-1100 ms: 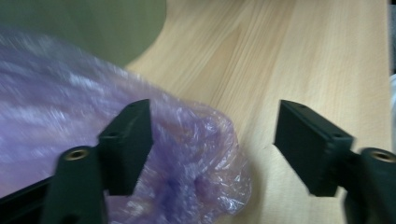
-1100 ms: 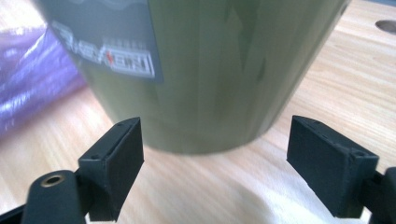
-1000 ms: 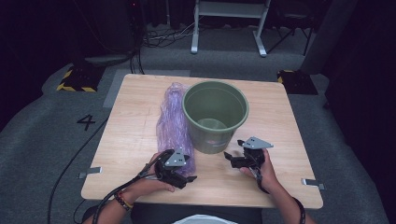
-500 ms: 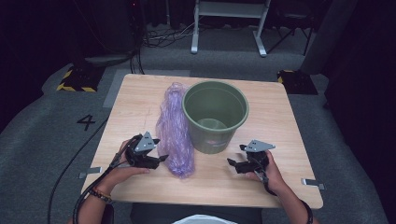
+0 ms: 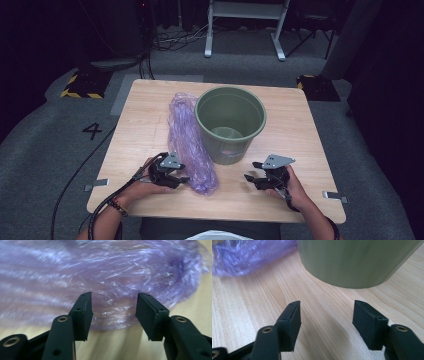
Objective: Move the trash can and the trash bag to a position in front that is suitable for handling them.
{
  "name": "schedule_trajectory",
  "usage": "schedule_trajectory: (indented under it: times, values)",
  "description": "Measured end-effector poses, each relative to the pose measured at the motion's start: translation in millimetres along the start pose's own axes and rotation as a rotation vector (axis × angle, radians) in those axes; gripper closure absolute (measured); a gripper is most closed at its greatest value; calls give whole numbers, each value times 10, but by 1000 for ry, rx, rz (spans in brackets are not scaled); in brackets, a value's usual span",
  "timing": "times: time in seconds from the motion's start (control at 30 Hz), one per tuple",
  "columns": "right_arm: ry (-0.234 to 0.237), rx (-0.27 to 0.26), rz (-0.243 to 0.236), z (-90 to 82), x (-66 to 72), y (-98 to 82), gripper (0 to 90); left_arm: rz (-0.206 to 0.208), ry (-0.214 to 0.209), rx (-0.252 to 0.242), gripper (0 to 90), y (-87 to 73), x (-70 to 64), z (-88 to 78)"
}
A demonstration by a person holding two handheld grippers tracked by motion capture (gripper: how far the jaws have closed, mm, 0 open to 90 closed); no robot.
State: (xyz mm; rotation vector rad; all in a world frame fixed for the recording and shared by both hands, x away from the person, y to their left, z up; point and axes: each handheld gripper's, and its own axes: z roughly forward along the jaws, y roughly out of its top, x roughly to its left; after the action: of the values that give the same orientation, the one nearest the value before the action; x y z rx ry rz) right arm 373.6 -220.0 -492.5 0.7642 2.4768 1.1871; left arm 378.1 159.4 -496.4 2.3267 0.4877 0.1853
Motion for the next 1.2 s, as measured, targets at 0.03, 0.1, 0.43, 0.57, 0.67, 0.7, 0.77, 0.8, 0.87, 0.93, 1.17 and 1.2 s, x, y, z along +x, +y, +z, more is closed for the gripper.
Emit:
schedule_trajectory:
  times: [0.03,0.1,0.43,0.57,0.67,0.7,0.77,0.8,0.87,0.93,1.17,1.2]
  values:
    - [11,-2,2,-7,-1,0,443,8,-7,3,433,30,-34,27]
    - [28,-4,-18,-18,10,12,449,27,-20,11,420,92,-99,83]
    - [120,-30,-42,-38,159,114,437,65,-56,-1,378,364,-405,377]
    - [138,-47,-26,-49,187,136,399,60,-55,-14,377,441,-467,468]
    - [143,-44,-9,-15,186,125,390,54,-53,-33,371,472,-504,522]
    - [141,-33,-6,6,183,114,391,50,-52,-28,365,478,-515,527]
    - [142,-16,-2,57,182,87,398,49,-51,-28,352,482,-525,535]
    - [138,-1,-7,85,187,74,405,51,-53,-30,338,478,-526,535]
    - [127,29,-31,136,205,53,448,35,-65,-38,301,471,-526,533]
    - [105,47,-48,177,220,38,470,28,-82,-52,254,468,-515,518]
    - [85,47,-50,142,147,27,685,23,-68,-81,176,435,-454,371]
    - [86,45,-60,129,132,16,711,28,-51,-80,173,428,-448,338]
